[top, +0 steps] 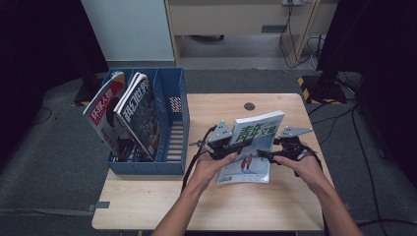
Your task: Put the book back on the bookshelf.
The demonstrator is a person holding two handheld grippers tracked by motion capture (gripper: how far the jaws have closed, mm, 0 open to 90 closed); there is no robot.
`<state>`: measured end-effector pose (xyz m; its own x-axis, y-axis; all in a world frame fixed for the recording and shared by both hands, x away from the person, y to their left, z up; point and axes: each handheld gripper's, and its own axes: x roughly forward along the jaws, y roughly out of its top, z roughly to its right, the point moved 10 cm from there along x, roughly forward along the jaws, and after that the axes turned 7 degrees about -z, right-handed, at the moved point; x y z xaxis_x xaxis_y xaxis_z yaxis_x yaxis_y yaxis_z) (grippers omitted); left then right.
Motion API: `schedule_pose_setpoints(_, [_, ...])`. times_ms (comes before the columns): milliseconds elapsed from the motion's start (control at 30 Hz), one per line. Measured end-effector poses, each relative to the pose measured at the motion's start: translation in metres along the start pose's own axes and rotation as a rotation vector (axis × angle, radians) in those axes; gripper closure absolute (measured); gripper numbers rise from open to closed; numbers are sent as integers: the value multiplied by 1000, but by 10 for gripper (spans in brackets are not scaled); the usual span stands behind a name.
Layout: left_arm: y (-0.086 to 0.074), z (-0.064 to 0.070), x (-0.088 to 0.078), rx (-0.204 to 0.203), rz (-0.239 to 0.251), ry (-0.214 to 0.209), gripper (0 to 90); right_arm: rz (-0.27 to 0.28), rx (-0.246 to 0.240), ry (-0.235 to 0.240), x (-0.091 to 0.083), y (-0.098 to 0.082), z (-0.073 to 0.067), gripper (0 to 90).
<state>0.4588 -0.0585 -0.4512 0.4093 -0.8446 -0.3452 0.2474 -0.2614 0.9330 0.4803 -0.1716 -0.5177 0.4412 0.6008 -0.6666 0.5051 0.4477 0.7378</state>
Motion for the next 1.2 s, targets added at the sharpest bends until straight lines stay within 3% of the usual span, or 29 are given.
schedule_pose_setpoints(200, [-7,-3,-6,11,-12,21,733,6,-29,-43,-1,1,-1,371])
schedule_pose_setpoints(400, [-13,-7,-15,5,12,35,733,32,-50,-51,-6,4,-6,477])
schedule_pose_setpoints(867, [-20,-6,-31,20,48,50,732,63,-82,-42,-12,7,-18,534])
schedule_pose_setpoints(1200, [-23,-7,-39,-5,84,48,731,72,-102,-32,-14,10,-24,568])
